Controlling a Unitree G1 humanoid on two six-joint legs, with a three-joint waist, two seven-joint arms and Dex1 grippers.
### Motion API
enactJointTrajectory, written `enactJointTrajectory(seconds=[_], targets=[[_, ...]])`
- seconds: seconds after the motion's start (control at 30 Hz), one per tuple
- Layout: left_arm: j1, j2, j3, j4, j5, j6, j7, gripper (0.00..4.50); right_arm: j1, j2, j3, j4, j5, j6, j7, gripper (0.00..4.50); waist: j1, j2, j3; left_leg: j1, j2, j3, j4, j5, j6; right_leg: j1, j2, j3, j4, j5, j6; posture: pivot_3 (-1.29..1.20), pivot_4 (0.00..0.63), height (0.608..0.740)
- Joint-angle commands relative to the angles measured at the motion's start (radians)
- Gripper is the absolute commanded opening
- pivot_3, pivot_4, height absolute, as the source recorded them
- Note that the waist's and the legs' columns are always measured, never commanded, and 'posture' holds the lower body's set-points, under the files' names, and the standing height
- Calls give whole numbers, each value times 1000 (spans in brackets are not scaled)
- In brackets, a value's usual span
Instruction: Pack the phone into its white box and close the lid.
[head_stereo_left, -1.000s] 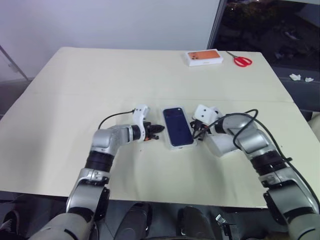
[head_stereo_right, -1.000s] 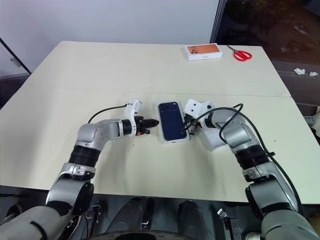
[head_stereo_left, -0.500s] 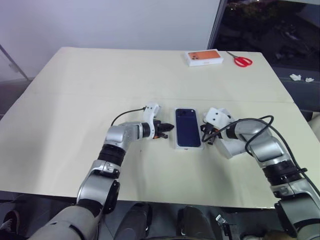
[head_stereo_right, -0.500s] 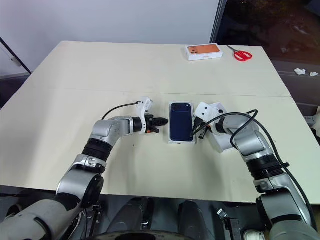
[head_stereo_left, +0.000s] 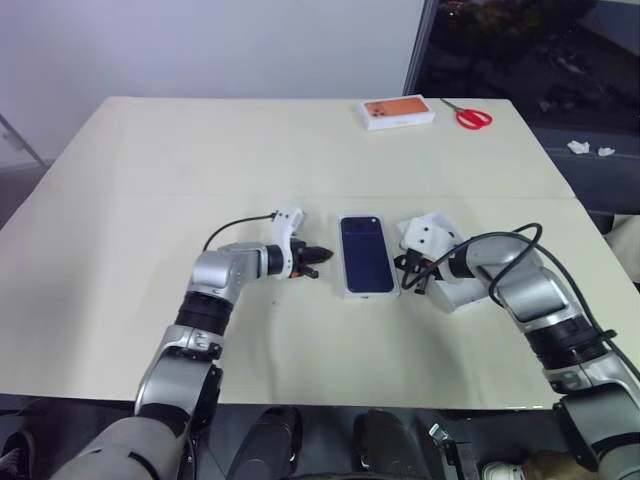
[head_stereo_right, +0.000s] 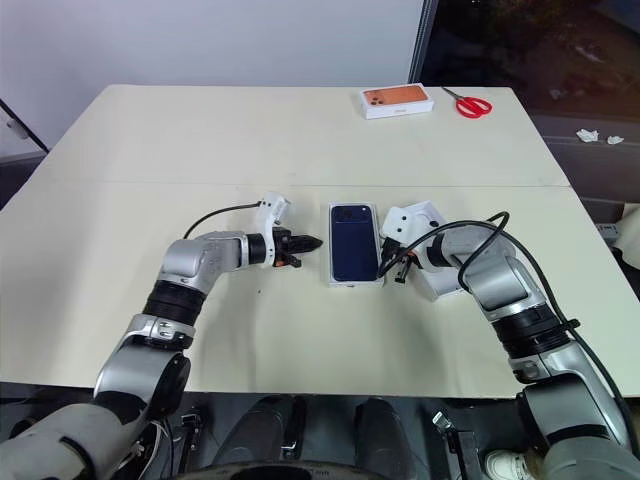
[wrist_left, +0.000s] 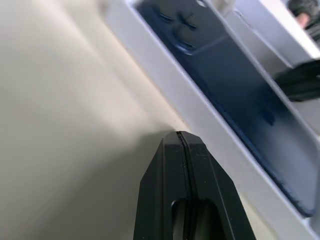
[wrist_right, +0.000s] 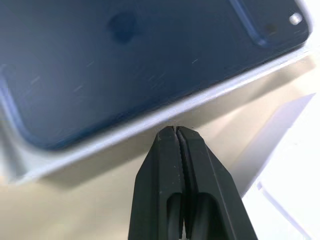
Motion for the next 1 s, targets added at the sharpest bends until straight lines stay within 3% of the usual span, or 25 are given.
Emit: enactJointTrajectory(seconds=[0.03,0.1,0.13,0.2,0.27,0.43,0.47,0.77,1.0], targets=[[20,28,21,-42,-1,-12,5,0,-14,-23,-11,-32,10,13,19,86,-1,0,0,0,0,0,0,0,0,0,0,0,0,0,0,0,150,740],[48,57,31,-91,-8,-20,-6,0,-29,-29,-45,-48,41,49,30,86,-2,0,0,0,0,0,0,0,0,0,0,0,0,0,0,0,150,740],[62,71,42,-119,-17,-24,-11,254,-38,-30,-70,-61,68,83,36,25,-2,0,0,0,0,0,0,1,-1,0,0,0,0,0,0,0,150,740],[89,100,63,-174,-38,-28,-29,849,-47,-35,-101,-94,101,139,36,581,-4,1,1,-1,0,0,0,1,-1,-1,0,1,0,0,0,0,150,740],[118,134,73,-228,-46,-42,-46,1805,-48,-40,-125,-143,138,220,35,1356,-4,2,2,-2,1,0,0,1,-2,-2,0,1,1,0,0,0,150,740],[201,233,138,-361,-119,-72,-134,4424,-78,-98,-120,-259,166,465,1,3978,-2,3,3,-3,1,-1,0,-1,2,-3,0,1,0,0,0,0,150,740],[219,244,145,-385,-122,-106,-149,4500,-85,-115,-109,-263,161,501,-9,4395,0,3,3,-3,1,-1,0,-1,2,-3,-1,1,0,0,0,0,150,740],[402,347,186,-493,-160,-329,-319,4500,-144,-85,-123,-361,261,1026,-157,4395,2,4,3,-13,1,-1,0,-1,2,-13,-2,1,0,0,-1,0,150,740],[475,371,197,-537,-179,-384,-336,4500,-157,-49,-148,-336,332,1085,-299,4395,5,5,4,-16,1,-1,1,-1,2,-16,-2,1,1,0,-1,0,150,740]])
